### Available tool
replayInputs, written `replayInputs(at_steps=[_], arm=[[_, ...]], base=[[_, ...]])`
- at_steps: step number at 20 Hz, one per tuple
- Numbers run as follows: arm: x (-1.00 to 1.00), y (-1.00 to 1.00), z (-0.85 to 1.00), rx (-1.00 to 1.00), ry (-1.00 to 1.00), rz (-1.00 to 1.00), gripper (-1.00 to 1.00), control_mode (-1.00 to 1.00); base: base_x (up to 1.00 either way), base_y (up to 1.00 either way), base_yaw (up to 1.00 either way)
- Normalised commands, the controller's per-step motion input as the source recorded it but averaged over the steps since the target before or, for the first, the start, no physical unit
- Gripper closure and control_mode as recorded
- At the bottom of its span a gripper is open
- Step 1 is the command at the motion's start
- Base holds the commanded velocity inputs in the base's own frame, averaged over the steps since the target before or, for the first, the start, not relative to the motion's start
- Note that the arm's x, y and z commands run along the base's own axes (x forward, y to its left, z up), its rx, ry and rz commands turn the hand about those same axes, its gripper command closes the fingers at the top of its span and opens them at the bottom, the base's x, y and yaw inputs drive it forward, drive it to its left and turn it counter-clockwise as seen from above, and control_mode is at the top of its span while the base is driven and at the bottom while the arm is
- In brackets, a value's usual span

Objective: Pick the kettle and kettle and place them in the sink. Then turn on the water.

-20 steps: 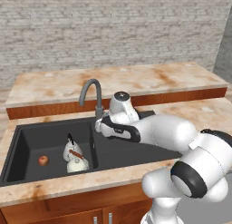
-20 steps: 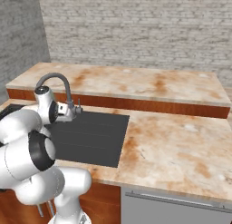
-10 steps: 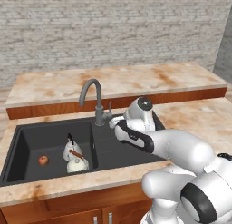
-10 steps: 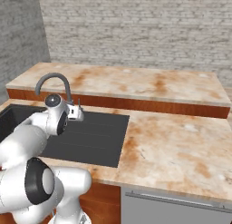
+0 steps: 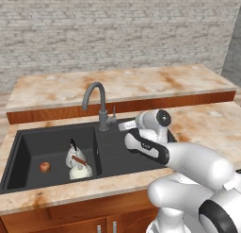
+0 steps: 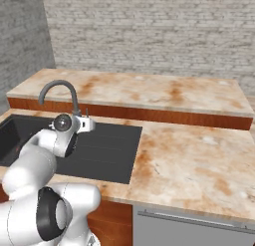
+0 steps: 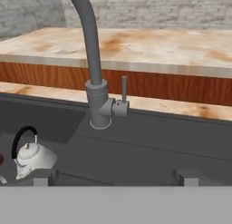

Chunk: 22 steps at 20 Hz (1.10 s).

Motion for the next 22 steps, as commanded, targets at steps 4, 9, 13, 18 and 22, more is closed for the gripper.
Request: replayInputs(at_steps=[4, 9, 13, 18, 22], arm=[[0.0, -0.02, 0.03, 0.02, -0.21, 0.05, -1.0, -1.0], [0.0, -0.02, 0.0, 0.02, -0.16, 0.0, -1.0, -1.0], [0.0, -0.03, 0.0, 0.03, -0.15, 0.0, -1.0, -1.0], [0.01, 0.0, 0.0, 0.02, -0.07, 0.0, -1.0, -1.0], [0.03, 0.0, 0.0, 0.01, -0.01, 0.0, -1.0, -1.0]], base=[[0.0, 0.0, 0.0], [0.0, 0.0, 0.0], [0.0, 0.0, 0.0], [0.0, 0.0, 0.0], [0.0, 0.0, 0.0]])
